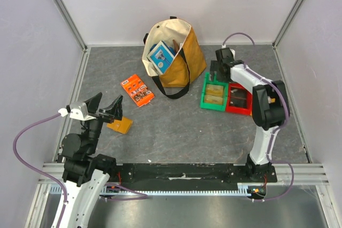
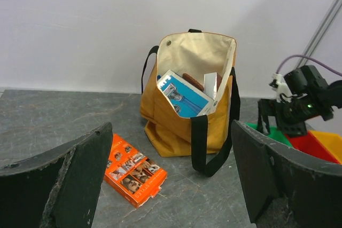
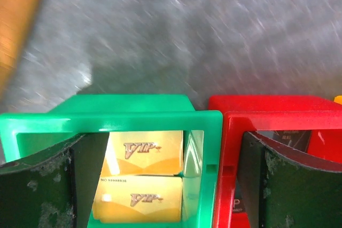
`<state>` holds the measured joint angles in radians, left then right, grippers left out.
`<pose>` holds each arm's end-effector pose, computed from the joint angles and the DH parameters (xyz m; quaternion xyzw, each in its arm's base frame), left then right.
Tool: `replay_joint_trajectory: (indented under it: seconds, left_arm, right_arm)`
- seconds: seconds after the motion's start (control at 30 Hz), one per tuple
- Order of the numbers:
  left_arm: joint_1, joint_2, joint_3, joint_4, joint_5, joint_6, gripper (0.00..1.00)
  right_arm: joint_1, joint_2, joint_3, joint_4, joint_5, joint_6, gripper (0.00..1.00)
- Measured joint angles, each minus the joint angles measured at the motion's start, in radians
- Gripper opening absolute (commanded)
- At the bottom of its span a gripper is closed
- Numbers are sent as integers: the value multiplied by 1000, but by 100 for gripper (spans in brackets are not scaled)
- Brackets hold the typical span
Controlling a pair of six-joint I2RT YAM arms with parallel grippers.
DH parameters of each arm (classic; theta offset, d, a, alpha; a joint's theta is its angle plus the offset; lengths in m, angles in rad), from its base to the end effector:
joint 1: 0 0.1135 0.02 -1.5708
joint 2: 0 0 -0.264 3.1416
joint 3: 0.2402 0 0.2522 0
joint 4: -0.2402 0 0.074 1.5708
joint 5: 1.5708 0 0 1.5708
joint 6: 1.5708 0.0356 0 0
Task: Take the credit cards out of the card holder
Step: Move the storage box to the center of the board.
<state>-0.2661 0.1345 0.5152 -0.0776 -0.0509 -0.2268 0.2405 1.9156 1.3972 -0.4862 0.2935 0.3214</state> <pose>0.0662 -0.0162 0.3283 -0.0089 0.5923 -0.1819 0.7848 0.4004 0.0876 0.2015 0.0792 0.9474 -0.0583 0.3044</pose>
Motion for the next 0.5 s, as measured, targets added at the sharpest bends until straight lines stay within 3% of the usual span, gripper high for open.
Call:
replay_joint_trajectory:
  seconds: [0.27,0.4,0.5]
  left_arm:
    - [0,21,0,-5,0,0,97]
    - [0,44,8,-12,0,0,99]
    - [0,82,21,-29,-8,-12,99]
  right_arm:
    - [55,135,201,32,0,-33,98]
    - [51,81,193,22,-1,-42,98]
    - [50,-66,111,20,-3,-45,98]
